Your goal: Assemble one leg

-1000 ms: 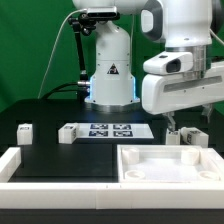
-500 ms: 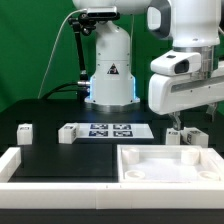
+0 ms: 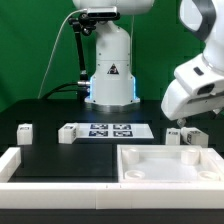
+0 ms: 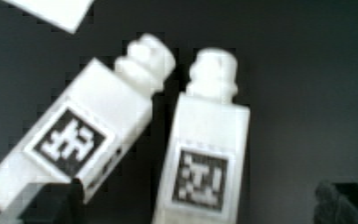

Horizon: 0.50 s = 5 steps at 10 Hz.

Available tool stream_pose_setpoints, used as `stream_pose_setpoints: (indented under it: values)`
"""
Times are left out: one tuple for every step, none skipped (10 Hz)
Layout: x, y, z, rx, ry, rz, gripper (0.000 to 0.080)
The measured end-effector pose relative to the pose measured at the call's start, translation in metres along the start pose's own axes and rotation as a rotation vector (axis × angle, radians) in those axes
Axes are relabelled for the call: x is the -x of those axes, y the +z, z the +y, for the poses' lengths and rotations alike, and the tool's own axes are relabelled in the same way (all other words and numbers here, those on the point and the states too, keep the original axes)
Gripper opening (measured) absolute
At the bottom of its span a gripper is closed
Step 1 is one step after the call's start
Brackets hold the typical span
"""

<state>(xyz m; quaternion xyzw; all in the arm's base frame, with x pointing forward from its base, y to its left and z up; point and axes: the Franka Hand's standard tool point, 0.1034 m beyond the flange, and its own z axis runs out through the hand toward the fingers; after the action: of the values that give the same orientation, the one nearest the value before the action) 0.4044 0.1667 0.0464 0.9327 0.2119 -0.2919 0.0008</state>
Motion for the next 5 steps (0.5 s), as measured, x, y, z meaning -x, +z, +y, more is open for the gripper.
stream_pose_setpoints:
  values:
    - [-0.002,0.006,0.002,-0.005,-0.006,-0.072,0.0649]
    - [-0.003,0.011,0.001,-0.009,-0.009,-0.143,0.0649]
    - [-0.004,0.016,-0.002,-0.007,-0.016,-0.194,0.0649]
    - [-0.005,0.018,-0.006,-0.012,-0.024,-0.258,0.0649]
    - [-0.012,0.017,-0.007,-0.011,-0.026,-0.234,0.0649]
